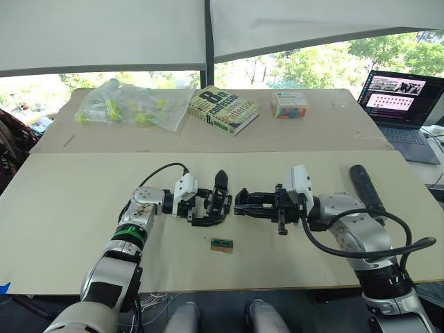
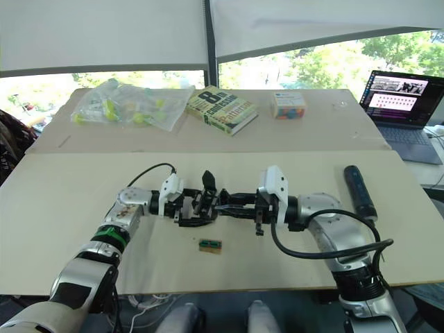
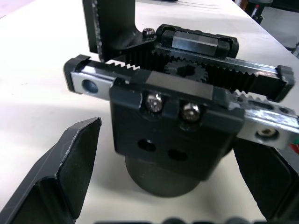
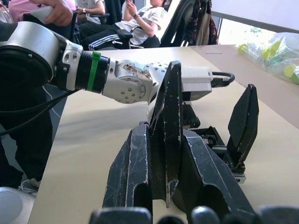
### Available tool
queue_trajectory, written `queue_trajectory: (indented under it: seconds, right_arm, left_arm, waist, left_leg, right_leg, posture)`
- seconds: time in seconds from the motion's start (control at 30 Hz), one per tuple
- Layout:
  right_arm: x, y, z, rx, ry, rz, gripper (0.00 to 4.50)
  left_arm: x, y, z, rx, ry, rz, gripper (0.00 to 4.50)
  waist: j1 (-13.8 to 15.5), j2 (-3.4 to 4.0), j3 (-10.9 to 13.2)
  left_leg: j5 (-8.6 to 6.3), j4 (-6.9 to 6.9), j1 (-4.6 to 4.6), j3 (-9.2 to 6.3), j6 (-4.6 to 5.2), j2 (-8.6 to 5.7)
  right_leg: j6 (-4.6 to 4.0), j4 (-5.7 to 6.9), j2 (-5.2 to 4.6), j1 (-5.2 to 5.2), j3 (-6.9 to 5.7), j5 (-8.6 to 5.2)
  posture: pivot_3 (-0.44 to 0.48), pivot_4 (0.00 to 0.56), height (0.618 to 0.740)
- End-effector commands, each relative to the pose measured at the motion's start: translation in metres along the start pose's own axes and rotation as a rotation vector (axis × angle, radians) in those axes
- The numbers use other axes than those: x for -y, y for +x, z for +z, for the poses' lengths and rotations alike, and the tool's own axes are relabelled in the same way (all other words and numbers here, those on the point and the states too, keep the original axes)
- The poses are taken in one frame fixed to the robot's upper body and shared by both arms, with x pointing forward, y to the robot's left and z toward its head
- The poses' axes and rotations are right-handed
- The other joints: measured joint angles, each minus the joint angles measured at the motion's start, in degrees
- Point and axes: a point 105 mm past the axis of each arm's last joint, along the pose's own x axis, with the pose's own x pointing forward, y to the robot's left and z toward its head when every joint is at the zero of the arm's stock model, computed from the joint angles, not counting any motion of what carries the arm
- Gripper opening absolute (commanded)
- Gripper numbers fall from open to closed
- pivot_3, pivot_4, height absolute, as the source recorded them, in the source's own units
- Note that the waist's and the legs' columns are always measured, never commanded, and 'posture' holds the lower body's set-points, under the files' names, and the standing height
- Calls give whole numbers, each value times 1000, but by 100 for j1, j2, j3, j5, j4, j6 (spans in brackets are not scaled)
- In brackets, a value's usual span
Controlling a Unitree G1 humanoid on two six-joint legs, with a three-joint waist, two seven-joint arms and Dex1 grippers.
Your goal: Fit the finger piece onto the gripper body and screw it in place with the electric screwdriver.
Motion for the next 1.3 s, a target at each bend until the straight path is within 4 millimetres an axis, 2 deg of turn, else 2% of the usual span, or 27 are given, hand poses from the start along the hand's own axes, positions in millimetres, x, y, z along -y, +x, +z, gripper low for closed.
queue_trajectory:
  seconds: [0.03,0.23,0.33,0.43,0.47,0.57,0.73,0.97,1.3]
  right_arm:
    - [-3,-1,10,21,-30,4,394]
    - [-3,-2,11,19,-31,4,394]
    - [-3,-1,11,17,-29,10,394]
    - [-2,0,12,18,-31,14,394]
    - [-1,1,13,20,-33,15,394]
    - [2,6,16,35,-43,19,394]
    - [5,26,23,83,-51,25,394]
    - [8,48,10,71,-63,25,394]
    - [18,58,-8,35,-48,4,394]
  left_arm:
    - [0,0,1,-19,48,-18,4500]
    - [-2,2,1,-1,38,9,4500]
    - [0,4,-1,0,34,0,3816]
    - [1,4,-3,-8,37,-2,2491]
    - [1,4,-4,-15,42,-2,2318]
    - [2,4,-5,-31,62,-4,2327]
    - [2,6,-5,-34,73,5,2327]
    - [3,5,-8,-48,62,11,2327]
    - [3,2,-11,-66,44,4,2327]
  waist:
    - [3,0,0]
    - [4,0,0]
    - [8,0,0]
    - [6,0,0]
    - [6,0,0]
    - [2,0,0]
    - [5,0,0]
    - [6,0,0]
    - [1,0,0]
  left_leg:
    - [0,0,0,0,0,0]
    - [-1,7,0,-1,2,0]
    - [-3,19,-1,-3,5,0]
    - [-8,33,-2,-3,13,-1]
    - [-8,34,-2,-3,13,-1]
    - [-8,39,0,-3,13,-2]
    - [-8,46,4,-3,13,-2]
    - [-8,49,4,-3,13,-5]
    - [-8,49,7,-3,13,-4]
  right_leg:
    - [0,0,0,0,0,0]
    - [1,3,0,3,0,0]
    - [2,8,0,5,0,0]
    - [4,12,-1,7,0,1]
    - [5,14,-1,8,0,1]
    - [5,25,-1,6,1,1]
    - [6,43,-1,5,2,0]
    - [6,46,-2,5,2,0]
    - [6,50,0,5,2,0]
  posture:
    - [0,150,740]
    - [0,150,740]
    - [0,150,740]
    - [0,150,740]
    - [0,150,740]
    - [0,150,740]
    - [0,150,740]
    - [0,150,740]
    - [0,150,740]
